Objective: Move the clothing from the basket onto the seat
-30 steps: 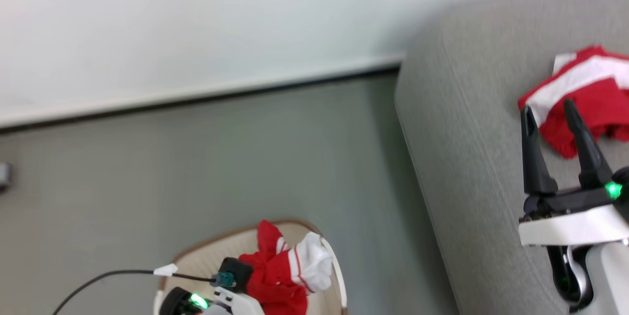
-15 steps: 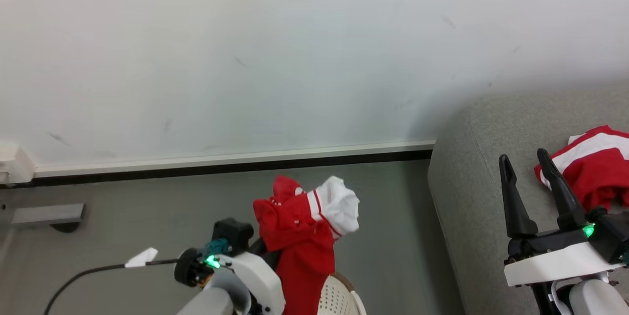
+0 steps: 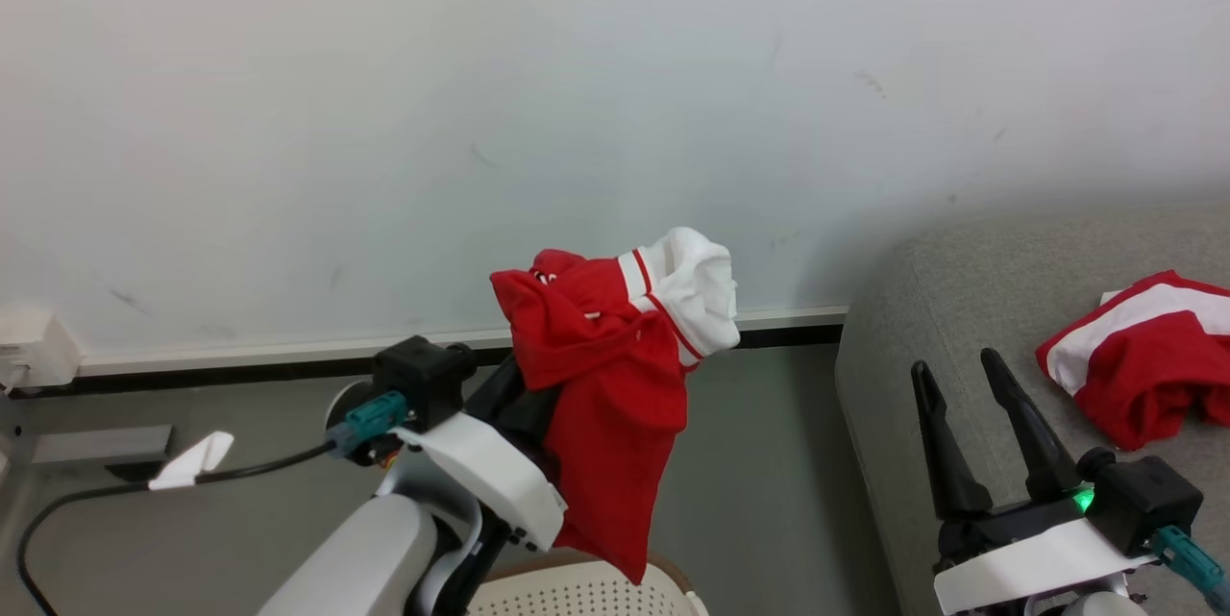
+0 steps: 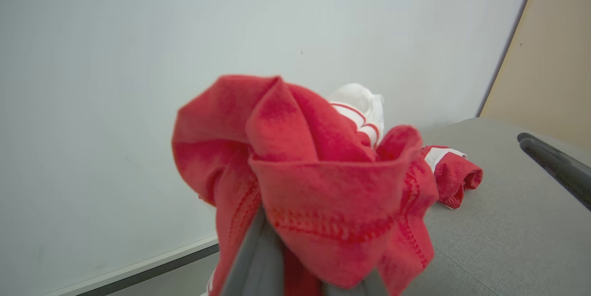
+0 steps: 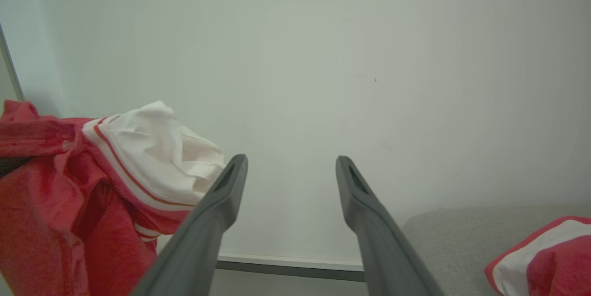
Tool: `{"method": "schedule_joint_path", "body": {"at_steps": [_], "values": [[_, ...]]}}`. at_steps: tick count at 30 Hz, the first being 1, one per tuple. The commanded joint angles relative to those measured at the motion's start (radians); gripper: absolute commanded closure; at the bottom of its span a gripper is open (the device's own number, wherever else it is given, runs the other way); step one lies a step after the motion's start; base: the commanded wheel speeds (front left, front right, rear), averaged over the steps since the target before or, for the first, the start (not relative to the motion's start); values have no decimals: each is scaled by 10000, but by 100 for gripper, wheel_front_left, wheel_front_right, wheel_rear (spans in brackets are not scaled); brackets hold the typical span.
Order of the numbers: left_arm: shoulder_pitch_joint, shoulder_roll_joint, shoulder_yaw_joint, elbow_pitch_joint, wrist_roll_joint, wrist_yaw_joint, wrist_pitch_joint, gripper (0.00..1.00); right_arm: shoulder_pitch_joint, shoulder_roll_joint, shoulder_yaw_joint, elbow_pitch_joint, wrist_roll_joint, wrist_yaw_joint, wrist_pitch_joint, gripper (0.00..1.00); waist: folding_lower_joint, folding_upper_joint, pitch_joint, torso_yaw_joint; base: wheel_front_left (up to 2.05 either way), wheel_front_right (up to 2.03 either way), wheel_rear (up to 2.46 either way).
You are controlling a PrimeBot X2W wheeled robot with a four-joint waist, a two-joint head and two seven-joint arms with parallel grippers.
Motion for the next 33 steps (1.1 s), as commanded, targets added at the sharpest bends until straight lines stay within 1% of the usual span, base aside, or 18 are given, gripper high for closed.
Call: {"method": "schedule_joint_path", "body": {"at_steps": [1, 4, 7, 11, 17, 24, 29, 33], "values": [[123, 102, 66, -279, -64, 72, 82, 100, 164, -36, 79, 2, 44, -22, 4, 0, 2, -1, -15, -1, 0, 0, 0], [53, 290, 171, -1019, -159, 163, 384, 100, 251, -79, 311, 40, 117, -22, 6, 0, 2, -1, -18, 66, 0, 0, 0], [13, 402, 259, -1414, -206, 271, 566, 100, 175, -143, 505, 61, 159, -22, 4, 0, 2, -1, 3, 66, 0, 0, 0], [23, 479, 298, -1648, -282, 368, 686, 100, 25, -171, 693, 29, 211, -22, 4, 0, 2, -1, 17, 57, 0, 0, 0], [25, 464, 273, -1711, -375, 351, 697, 100, -51, -218, 1130, -21, 348, -22, 4, 0, 2, -1, 5, 86, 0, 0, 0], [-198, 356, 231, -1608, -470, 250, 664, 100, -272, -502, 3031, -136, 1014, -23, 4, 0, 2, -1, 29, 215, 0, 0, 0], [-461, 172, 13, -1416, -451, 80, 711, 100, -366, -357, 4321, 105, 1491, -23, 4, 0, 2, -1, 56, 555, 0, 0, 0], [-692, -81, -240, -1252, -344, -56, 762, 100, -636, -134, 5177, 624, 1904, -23, 4, 0, 2, -1, 65, 920, 0, 0, 0]]}}
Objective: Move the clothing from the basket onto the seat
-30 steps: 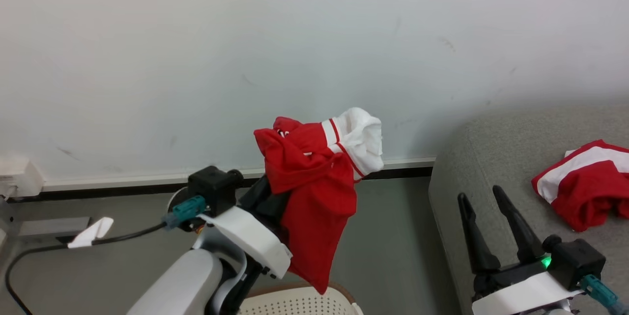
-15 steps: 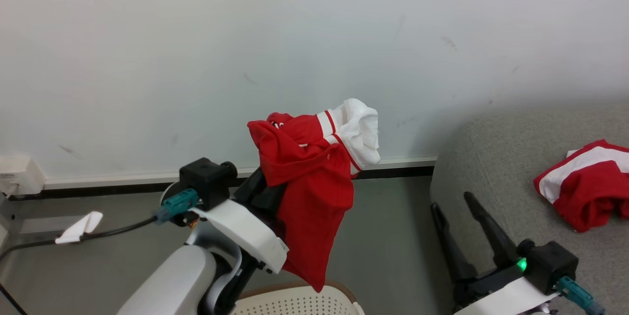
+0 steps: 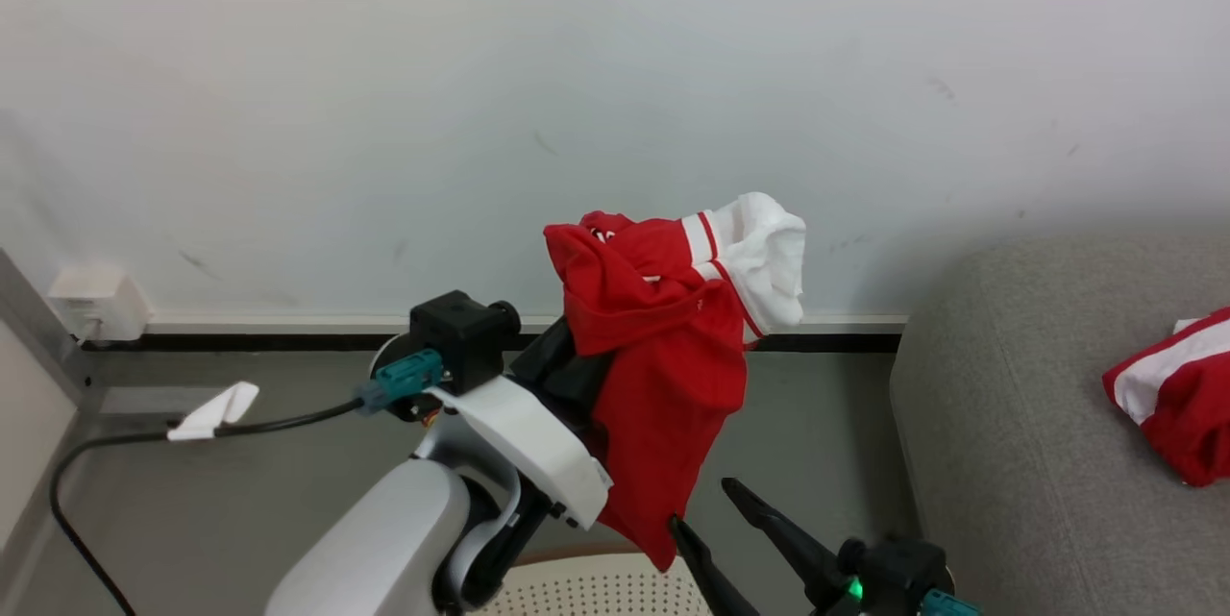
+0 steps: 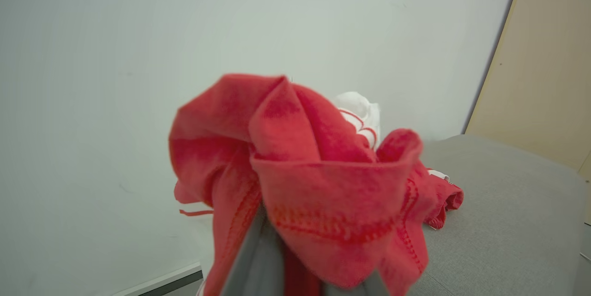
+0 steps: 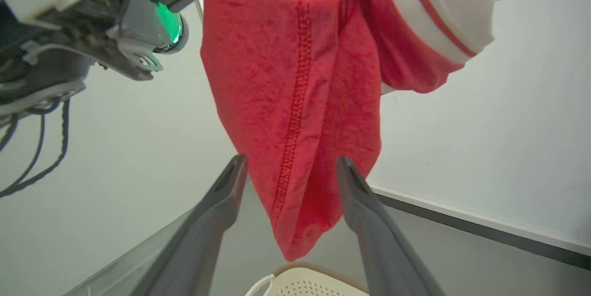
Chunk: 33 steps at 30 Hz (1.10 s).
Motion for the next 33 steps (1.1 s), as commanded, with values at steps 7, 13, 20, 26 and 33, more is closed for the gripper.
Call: {"method": "schedule_joint_path", "body": {"at_steps": [7, 13, 20, 26, 33], "values": [[-250, -503, -528, 255, 66, -252, 51, 100, -1018, 313, 846, 1139, 781, -23, 5, 0, -1, -1, -3, 715, 0, 0, 0], [-245, -790, -871, 368, 49, -410, 68, 100, -1466, 418, 925, 1979, 1014, -23, 5, 0, -1, -1, -53, 1157, 0, 0, 0], [-97, -1091, -1209, 417, -155, -541, 184, 100, -1928, 681, 669, 3336, 955, -23, 5, 0, -1, -1, -140, 1634, 0, 0, 0], [-9, -1205, -1377, 445, -188, -556, 210, 100, -2376, 750, 778, 3261, 998, -23, 5, 0, -1, -1, -159, 1798, 0, 0, 0], [49, -1189, -1371, 542, -237, -518, 128, 100, -2339, 783, 504, 3125, 745, -23, 5, 100, -1, -1, -171, 1813, 0, 0, 0]]}}
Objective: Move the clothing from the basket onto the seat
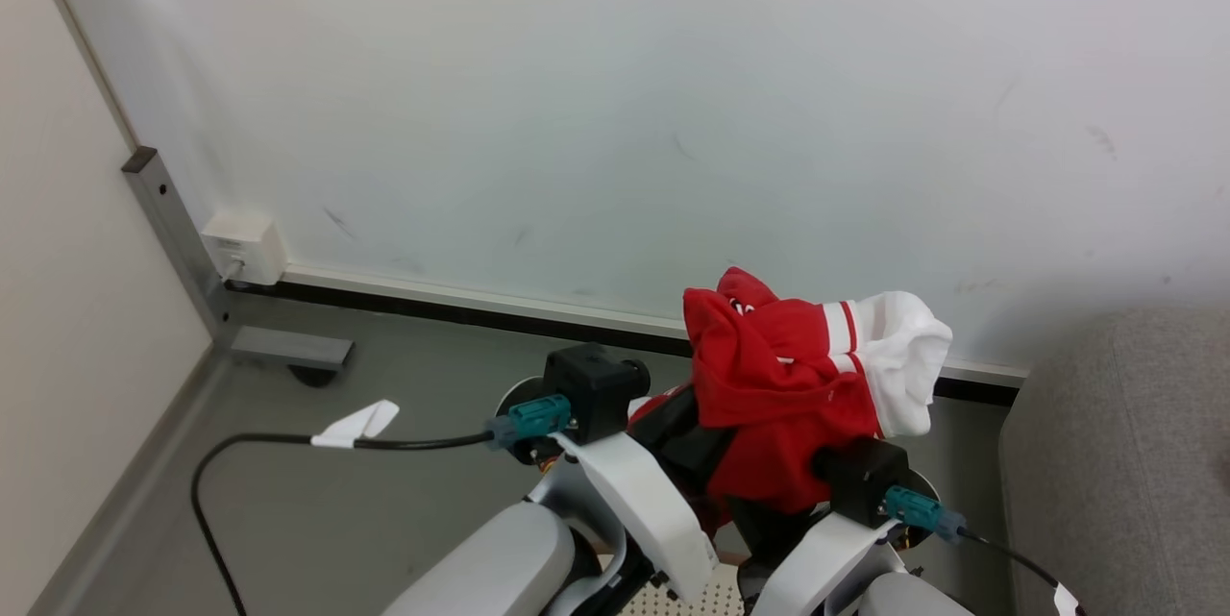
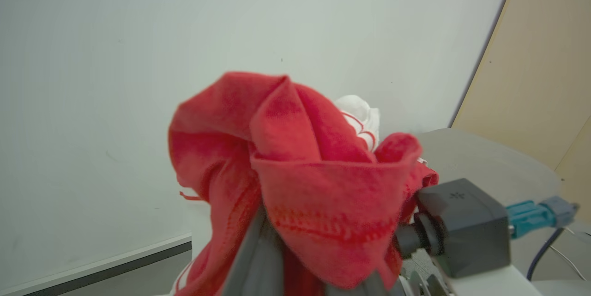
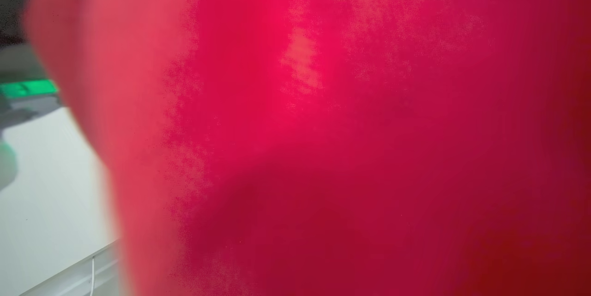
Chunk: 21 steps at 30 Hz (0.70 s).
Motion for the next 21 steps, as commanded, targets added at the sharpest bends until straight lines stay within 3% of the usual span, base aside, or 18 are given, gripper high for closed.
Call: {"method": "schedule_joint_path", "body": {"at_steps": [1, 13, 14, 16, 17, 18, 21], "values": [[107, 23, 18, 36, -42, 28, -52, 100, 88, -41, -23, -27, -37, -23, 5, 100, -1, -1, -2, -22, 0, 0, 0], [288, 348, 183, 330, -162, 213, -137, 100, 845, -324, -999, -880, -421, -23, 5, 100, -1, -1, -2, -357, 0, 0, 0], [336, 347, 160, 340, -162, 217, -152, 91, 901, -350, -1159, -994, -488, -23, 3, 100, -1, -1, 6, -397, 0, 0, 0], [420, 391, 124, 334, -163, 238, -176, 62, 1033, -417, -1477, -1182, -584, -23, 5, 100, -1, -1, 30, -496, 0, 0, 0], [434, 403, 109, 312, -156, 225, -167, 39, 1077, -449, -1615, -1270, -661, -23, 5, 100, -1, -1, 43, -539, 0, 0, 0], [465, 427, 66, 275, -156, 203, -162, 0, 1113, -499, -1811, -1359, -743, -23, 3, 100, -1, -1, 61, -614, 0, 0, 0], [537, 458, -24, 132, -116, 133, -222, 0, 1222, -577, -2237, -1611, -987, -23, 3, 100, -1, -1, 101, -856, 0, 0, 0]]}}
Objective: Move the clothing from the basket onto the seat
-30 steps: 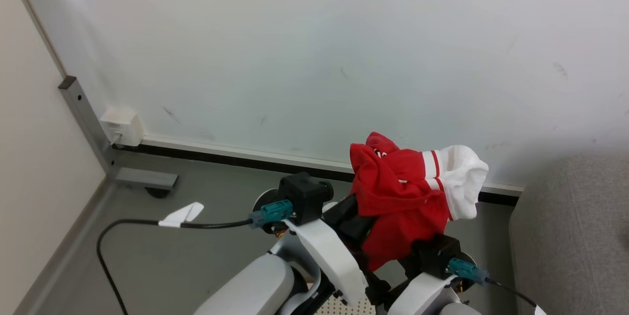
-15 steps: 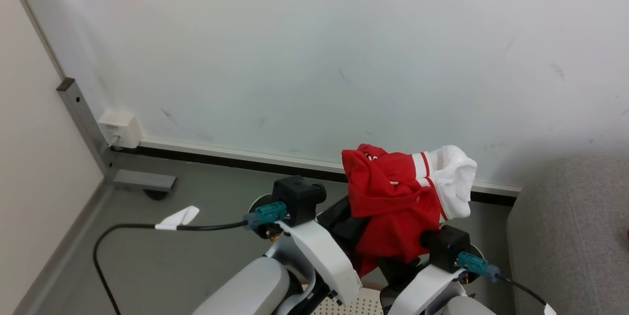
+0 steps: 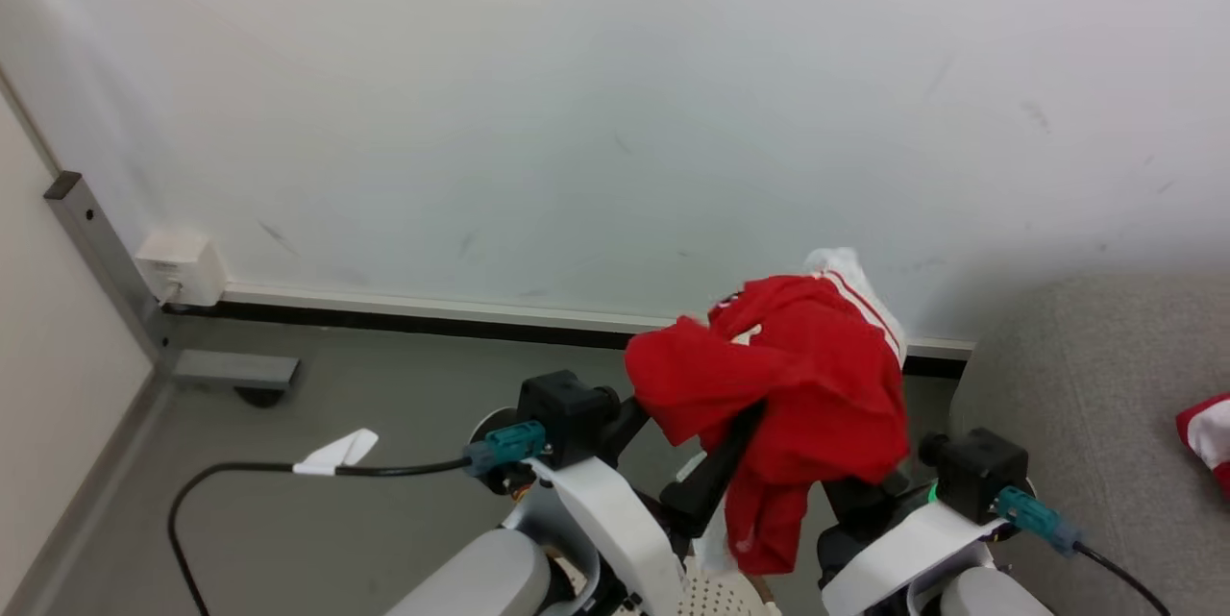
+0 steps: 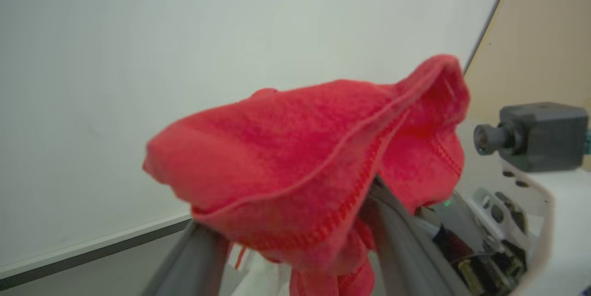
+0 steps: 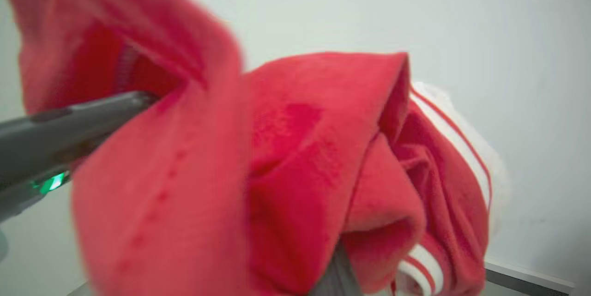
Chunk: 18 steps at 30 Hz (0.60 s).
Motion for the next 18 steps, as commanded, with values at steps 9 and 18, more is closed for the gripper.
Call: {"method": "schedule_joint_path", "body": {"at_steps": [9, 18], "values": [[290, 225, -136, -478, 216, 38, -267, 0, 172, -522, -1171, -721, -685, -23, 0, 100, 0, 0, 180, -1250, 0, 0, 0], [272, 407, -269, -795, 390, 69, -415, 0, -76, -1328, -2123, -1616, -1179, -23, 1, 100, 0, 0, 384, -2745, 0, 0, 0]]}}
